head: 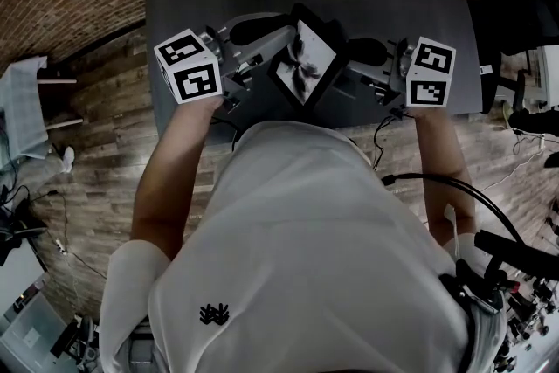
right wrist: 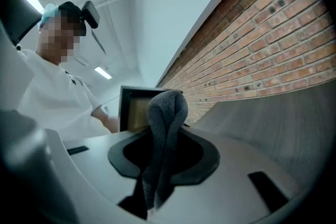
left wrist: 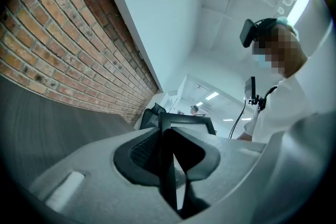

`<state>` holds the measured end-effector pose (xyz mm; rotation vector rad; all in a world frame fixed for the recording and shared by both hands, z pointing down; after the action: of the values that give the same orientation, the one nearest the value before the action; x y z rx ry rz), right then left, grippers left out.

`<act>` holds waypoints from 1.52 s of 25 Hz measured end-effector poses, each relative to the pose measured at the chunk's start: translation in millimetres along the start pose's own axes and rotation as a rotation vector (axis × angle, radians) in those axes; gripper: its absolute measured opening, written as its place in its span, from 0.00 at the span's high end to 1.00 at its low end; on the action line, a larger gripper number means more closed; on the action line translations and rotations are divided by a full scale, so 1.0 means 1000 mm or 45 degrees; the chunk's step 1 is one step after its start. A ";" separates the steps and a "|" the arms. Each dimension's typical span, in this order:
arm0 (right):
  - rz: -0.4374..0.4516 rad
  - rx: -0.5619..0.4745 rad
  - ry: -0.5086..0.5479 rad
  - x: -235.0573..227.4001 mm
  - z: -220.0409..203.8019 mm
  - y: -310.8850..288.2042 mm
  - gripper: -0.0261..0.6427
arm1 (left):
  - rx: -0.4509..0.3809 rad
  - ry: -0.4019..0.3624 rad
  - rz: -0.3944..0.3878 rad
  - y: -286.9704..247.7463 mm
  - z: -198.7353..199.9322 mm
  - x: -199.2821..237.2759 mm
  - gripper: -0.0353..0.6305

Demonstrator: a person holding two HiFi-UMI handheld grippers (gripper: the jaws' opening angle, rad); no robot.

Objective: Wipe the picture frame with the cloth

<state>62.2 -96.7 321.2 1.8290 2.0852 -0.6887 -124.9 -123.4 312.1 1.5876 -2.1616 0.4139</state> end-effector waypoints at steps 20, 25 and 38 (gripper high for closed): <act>0.075 -0.003 -0.062 -0.012 -0.005 -0.021 0.81 | -0.020 0.014 -0.103 -0.004 0.006 -0.006 0.83; 0.012 -0.006 -0.085 -0.005 -0.032 -0.010 0.81 | -0.060 0.017 -0.016 0.000 0.006 -0.004 0.83; -0.196 -0.162 0.248 0.044 0.038 0.052 0.81 | -0.043 0.026 0.107 0.005 -0.005 0.008 0.83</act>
<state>102.3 -74.8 258.4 1.7411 2.3545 -0.4152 -131.0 -125.7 320.5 1.4723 -2.2135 0.4156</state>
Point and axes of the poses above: the fingertips, and each gripper's own axes: y backward along the fingers, x to its left, z out of its top, the point moved 7 cm from there along y, backward along the fingers, and after that the axes turned 1 degree about -y, right-handed, at the moved point
